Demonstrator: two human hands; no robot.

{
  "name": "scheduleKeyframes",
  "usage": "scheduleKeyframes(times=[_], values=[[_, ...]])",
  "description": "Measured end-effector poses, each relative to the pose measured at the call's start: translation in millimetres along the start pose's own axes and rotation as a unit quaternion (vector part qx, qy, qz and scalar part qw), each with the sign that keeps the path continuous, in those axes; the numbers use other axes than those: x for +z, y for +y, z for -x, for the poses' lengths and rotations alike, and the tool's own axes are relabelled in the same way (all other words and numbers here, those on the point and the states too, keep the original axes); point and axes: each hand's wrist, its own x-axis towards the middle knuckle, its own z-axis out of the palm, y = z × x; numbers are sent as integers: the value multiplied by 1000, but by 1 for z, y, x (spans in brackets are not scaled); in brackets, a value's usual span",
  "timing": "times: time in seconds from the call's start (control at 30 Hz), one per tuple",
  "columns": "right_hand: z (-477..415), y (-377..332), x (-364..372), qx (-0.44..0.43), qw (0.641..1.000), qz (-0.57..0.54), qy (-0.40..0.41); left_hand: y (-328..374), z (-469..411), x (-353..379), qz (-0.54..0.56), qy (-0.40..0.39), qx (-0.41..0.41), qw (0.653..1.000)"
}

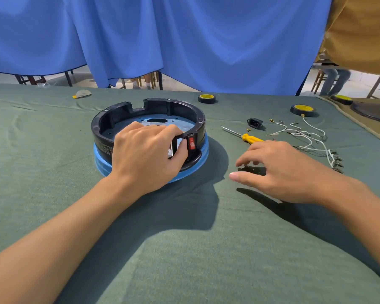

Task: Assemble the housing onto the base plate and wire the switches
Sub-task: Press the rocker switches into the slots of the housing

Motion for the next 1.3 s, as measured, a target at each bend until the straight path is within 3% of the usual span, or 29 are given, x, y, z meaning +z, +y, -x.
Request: scheduleKeyframes(times=[0.2, 0.4, 0.5, 0.57, 0.67, 1.03, 1.3], values=[[1, 7, -1, -14, 999, 32, -4, 1, 0, 1, -6, 8, 2, 1000], [0, -8, 14, -43, 988, -72, 131, 3, 0, 0, -3, 15, -1, 1000], [-4, -21, 22, 5, 943, -277, 183, 2, 0, -1, -1, 13, 1, 1000], [-7, -31, 27, 46, 878, -446, 168, 2, 1, -1, 1, 12, 3, 1000], [-10, -38, 32, 66, 826, -536, 162, 2, 1, -1, 2, 12, 7, 1000], [-11, -41, 39, 6, 857, -466, 218, 2, 0, 0, 5, 2, 4, 1000], [-11, -43, 41, -42, 859, -452, 237, 1, 1, -1, 10, -7, 2, 1000]])
